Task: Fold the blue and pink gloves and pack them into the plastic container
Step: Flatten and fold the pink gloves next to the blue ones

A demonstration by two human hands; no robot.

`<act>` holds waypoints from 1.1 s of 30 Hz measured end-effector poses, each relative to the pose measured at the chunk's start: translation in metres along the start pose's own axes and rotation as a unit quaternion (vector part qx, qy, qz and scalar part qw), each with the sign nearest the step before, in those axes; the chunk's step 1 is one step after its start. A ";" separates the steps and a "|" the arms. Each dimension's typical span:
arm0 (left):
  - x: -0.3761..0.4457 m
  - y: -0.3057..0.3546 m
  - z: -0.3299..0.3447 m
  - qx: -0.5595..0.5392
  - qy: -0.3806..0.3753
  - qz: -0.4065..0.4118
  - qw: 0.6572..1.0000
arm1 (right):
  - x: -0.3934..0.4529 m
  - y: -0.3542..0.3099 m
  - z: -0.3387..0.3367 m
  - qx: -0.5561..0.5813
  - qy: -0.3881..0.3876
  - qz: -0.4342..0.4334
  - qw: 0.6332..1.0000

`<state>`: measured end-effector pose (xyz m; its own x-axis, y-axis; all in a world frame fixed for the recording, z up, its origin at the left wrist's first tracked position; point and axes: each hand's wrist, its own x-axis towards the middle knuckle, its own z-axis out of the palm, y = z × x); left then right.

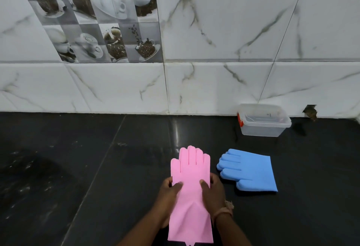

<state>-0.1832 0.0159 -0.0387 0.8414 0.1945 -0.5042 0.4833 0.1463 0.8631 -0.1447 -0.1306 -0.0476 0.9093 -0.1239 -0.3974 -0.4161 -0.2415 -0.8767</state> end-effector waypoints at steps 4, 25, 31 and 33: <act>0.003 0.007 0.004 0.046 0.005 0.057 0.997 | 0.002 -0.010 0.001 -0.022 -0.003 -0.032 0.999; 0.012 -0.008 0.003 0.064 0.028 0.082 0.994 | 0.015 -0.015 0.017 0.016 0.002 -0.031 0.999; 0.025 0.006 0.009 -0.051 0.051 0.000 0.997 | 0.018 -0.014 0.013 -0.017 -0.005 -0.026 1.000; 0.032 0.018 0.008 -0.030 0.031 -0.007 0.999 | 0.019 -0.013 0.011 -0.020 -0.006 -0.032 0.999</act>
<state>-0.1458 0.0167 -0.0384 0.8173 0.2506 -0.5189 0.4787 0.2061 0.8535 -0.1218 -0.1194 -0.0465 0.9343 -0.0960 -0.3432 -0.3562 -0.2873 -0.8892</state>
